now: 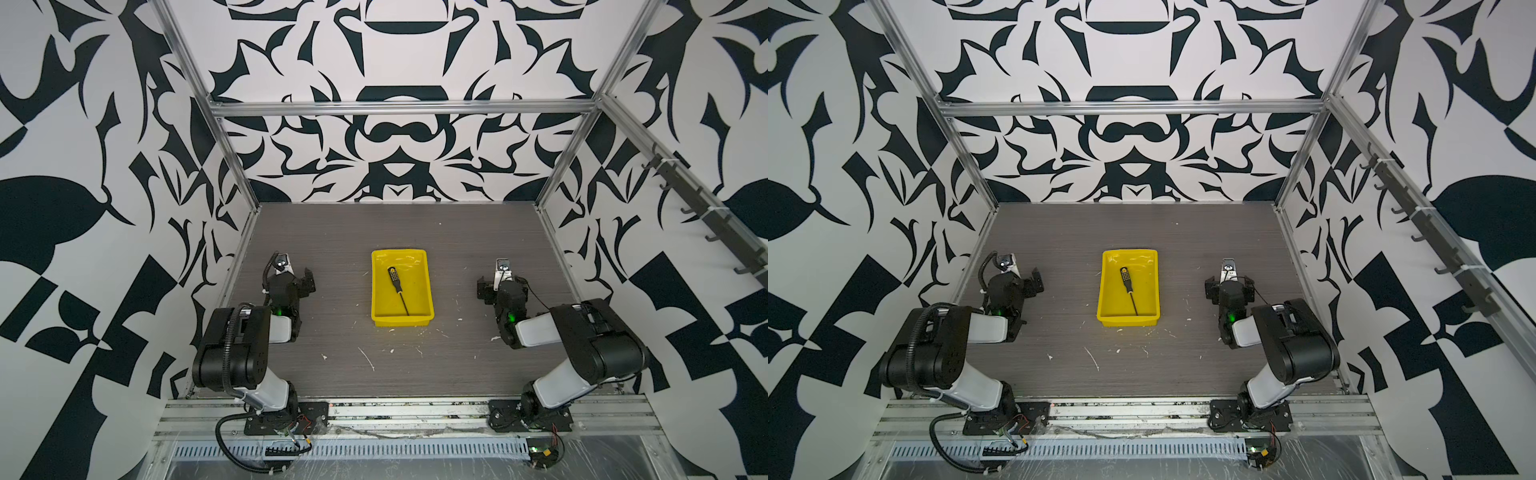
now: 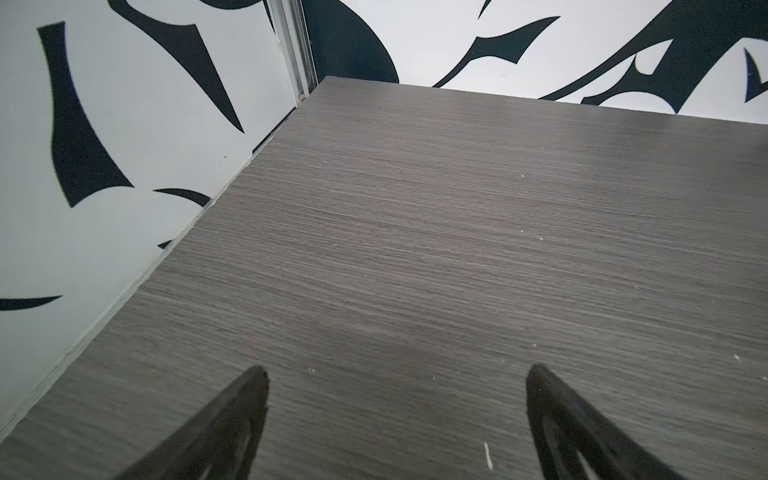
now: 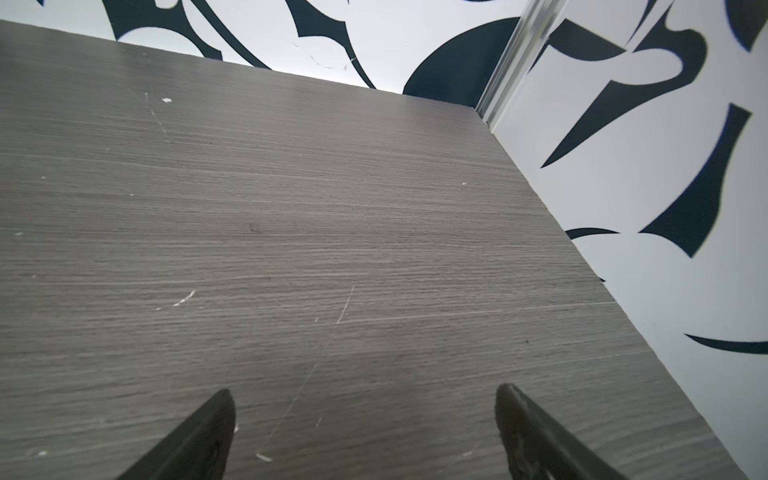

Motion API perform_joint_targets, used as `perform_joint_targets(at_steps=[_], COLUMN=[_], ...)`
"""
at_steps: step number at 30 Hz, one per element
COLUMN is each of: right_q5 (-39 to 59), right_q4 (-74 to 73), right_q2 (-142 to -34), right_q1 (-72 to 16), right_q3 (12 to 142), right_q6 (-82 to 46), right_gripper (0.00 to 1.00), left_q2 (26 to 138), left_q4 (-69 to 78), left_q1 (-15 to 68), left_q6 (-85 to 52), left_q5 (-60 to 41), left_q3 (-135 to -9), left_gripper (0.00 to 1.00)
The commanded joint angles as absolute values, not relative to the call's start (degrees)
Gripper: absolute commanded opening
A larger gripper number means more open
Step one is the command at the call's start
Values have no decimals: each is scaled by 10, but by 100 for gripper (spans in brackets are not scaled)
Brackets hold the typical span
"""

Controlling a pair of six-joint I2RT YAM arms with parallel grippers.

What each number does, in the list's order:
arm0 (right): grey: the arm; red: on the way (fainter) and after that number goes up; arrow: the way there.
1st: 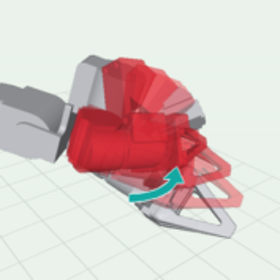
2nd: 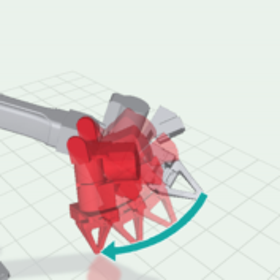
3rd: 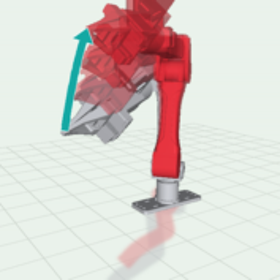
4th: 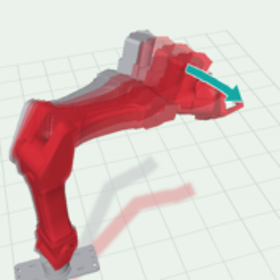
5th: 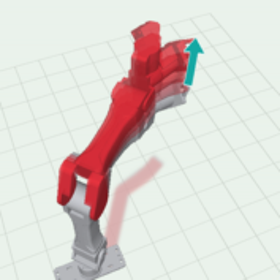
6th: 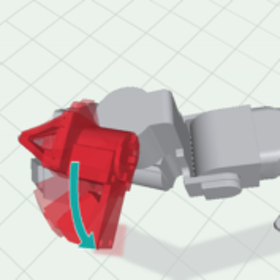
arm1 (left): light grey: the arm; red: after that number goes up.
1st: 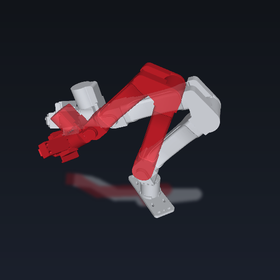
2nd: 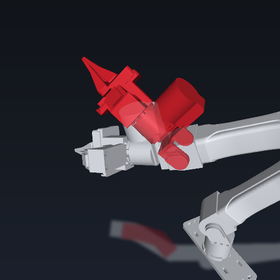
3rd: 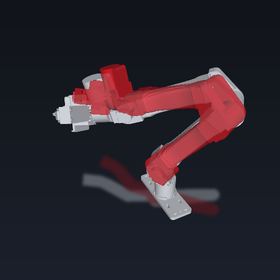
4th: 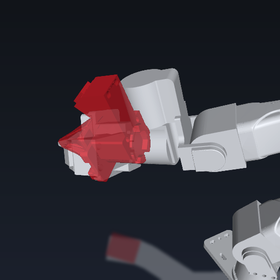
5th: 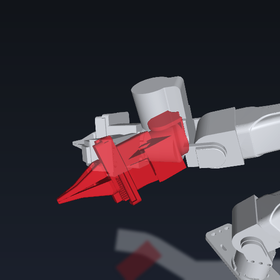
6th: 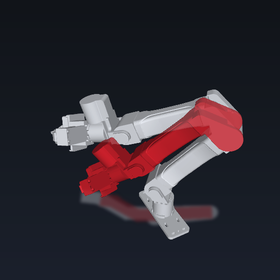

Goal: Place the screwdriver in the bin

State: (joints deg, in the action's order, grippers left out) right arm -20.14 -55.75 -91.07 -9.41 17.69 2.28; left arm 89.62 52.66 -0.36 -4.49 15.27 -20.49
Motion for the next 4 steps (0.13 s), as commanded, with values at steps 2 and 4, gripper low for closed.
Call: perform_joint_targets(at_steps=[2, 4], right_q5=[-168, -170], right_q4=[-558, -562], right_q2=[-898, -897], right_q1=[-76, -77], right_q3=[193, 190], right_q6=[8, 10], right_gripper=[100, 100], left_q2=[889, 889], left_q4=[532, 532], left_q1=[-6, -7], left_q6=[-47, -47], left_q5=[149, 149], left_q3=[-209, -209], left_gripper=[99, 99])
